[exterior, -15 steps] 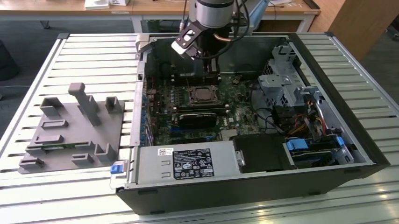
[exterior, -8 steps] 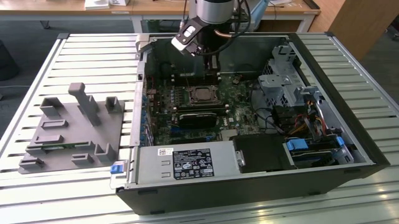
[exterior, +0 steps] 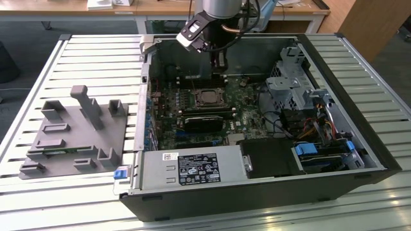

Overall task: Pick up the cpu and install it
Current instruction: 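Install the first cpu locking lever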

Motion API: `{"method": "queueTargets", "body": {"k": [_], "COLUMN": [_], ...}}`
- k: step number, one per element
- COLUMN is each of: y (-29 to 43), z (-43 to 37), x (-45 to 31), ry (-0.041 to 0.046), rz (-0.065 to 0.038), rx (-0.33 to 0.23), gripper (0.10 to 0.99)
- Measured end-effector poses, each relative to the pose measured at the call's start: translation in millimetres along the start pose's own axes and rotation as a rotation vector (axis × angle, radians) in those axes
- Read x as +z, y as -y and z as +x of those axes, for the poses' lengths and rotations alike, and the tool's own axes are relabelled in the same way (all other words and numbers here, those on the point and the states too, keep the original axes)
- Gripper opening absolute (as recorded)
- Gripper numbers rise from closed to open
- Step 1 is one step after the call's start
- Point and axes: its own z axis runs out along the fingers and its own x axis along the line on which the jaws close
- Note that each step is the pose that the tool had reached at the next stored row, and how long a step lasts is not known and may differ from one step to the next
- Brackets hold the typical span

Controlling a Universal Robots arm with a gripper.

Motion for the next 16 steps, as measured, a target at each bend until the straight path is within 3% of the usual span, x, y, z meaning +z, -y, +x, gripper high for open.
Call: {"method": "queueTargets", "body": {"k": [16], "y": [-0.2], "z": [0.0], "x": [-7.2], "ry": [0.0003], "rz": [0.0], "rx": [0.001], "gripper": [0.106]}}
